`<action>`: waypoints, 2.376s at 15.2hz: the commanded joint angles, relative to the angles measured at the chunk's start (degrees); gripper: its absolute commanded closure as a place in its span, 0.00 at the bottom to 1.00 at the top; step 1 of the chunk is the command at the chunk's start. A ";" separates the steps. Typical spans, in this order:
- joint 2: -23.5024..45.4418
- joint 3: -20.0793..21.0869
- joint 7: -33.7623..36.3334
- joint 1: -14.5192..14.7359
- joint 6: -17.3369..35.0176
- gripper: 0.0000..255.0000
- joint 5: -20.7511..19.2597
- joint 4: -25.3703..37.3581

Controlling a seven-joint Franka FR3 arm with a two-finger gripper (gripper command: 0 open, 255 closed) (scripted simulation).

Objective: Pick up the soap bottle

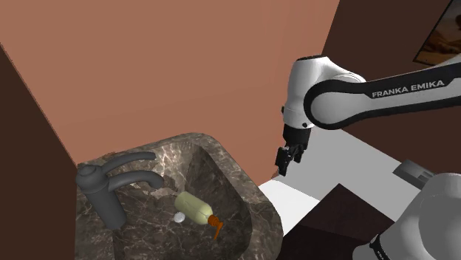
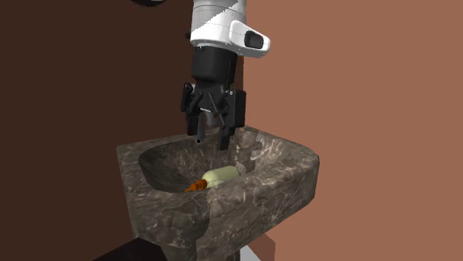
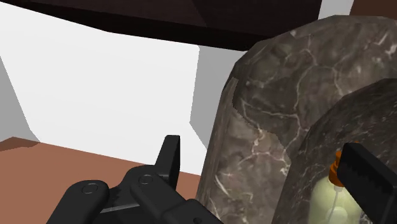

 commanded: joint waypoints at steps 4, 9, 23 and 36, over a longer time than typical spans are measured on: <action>9.28 3.58 2.66 1.78 8.68 0.00 0.76 1.56; 19.92 6.76 6.17 3.22 16.24 0.00 -0.57 5.40; 50.81 8.06 18.75 11.39 27.91 0.00 -12.90 25.39; 58.12 6.39 20.21 13.39 32.38 1.00 -15.28 28.20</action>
